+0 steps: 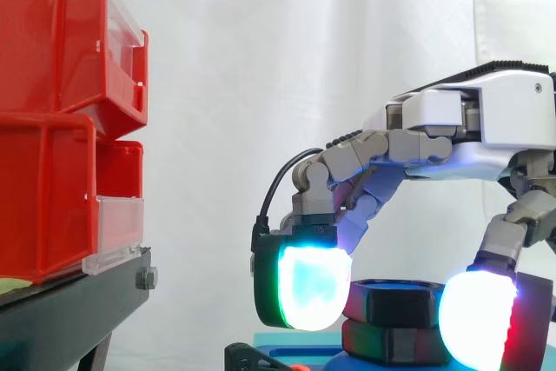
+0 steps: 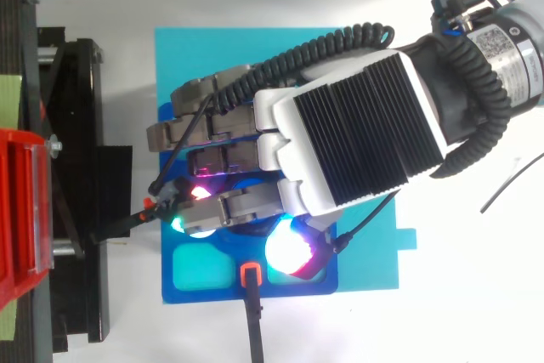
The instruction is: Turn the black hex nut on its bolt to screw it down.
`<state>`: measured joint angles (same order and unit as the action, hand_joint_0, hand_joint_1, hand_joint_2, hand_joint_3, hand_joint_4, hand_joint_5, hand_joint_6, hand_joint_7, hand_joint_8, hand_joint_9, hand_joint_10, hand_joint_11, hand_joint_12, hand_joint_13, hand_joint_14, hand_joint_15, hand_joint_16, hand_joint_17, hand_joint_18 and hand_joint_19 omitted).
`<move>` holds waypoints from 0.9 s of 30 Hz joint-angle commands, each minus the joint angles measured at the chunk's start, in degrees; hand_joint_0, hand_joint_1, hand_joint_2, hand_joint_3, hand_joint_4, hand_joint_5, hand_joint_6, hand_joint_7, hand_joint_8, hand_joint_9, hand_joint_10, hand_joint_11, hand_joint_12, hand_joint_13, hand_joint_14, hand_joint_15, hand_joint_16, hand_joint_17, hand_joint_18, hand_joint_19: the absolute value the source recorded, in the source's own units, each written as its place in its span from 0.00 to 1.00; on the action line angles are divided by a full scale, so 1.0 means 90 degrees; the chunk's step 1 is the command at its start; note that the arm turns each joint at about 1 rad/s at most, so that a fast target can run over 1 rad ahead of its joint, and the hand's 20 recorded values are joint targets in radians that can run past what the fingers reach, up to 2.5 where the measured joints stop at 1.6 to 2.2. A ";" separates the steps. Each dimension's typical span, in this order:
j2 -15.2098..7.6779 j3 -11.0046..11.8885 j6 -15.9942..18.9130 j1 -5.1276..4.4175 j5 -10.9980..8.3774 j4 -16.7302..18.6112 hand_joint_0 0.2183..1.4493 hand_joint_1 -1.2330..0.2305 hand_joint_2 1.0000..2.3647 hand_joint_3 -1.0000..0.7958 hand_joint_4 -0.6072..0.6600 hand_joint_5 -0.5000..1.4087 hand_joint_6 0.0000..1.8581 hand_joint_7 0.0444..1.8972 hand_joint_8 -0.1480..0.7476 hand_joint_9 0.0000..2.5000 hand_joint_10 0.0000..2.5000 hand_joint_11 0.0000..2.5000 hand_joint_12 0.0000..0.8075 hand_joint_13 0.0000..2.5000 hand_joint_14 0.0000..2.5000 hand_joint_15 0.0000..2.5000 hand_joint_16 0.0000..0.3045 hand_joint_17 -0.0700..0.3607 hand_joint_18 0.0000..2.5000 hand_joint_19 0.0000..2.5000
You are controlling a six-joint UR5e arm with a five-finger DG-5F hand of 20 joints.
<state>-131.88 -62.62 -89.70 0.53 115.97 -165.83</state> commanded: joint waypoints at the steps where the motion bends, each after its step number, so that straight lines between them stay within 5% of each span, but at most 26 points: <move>1: 0.0015 0.0092 0.0045 0.0000 -0.0004 -0.0012 0.25 0.42 0.00 0.28 0.65 0.23 0.27 0.55 0.48 0.34 0.00 0.14 0.41 0.22 0.00 0.07 0.15 0.40 0.18 0.23; 3: 0.0015 0.0248 0.0064 0.0010 -0.0004 -0.0061 0.25 0.42 0.00 0.28 0.66 0.22 0.27 0.53 0.47 0.34 0.00 0.14 0.41 0.22 0.00 0.07 0.15 0.40 0.18 0.23; 13: 0.0249 0.0893 0.0016 -0.0059 -0.0004 -0.1497 0.25 0.43 0.00 0.28 0.67 0.22 0.27 0.51 0.47 0.34 0.00 0.13 0.41 0.22 0.00 0.07 0.15 0.40 0.18 0.23; 27: 0.0845 0.0776 -0.0033 0.0264 -0.0151 -0.2776 0.26 0.43 0.00 0.28 0.66 0.21 0.27 0.45 0.47 0.33 0.00 0.13 0.41 0.22 0.00 0.07 0.15 0.40 0.18 0.22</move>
<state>-125.14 -54.95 -90.03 2.08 115.20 -187.84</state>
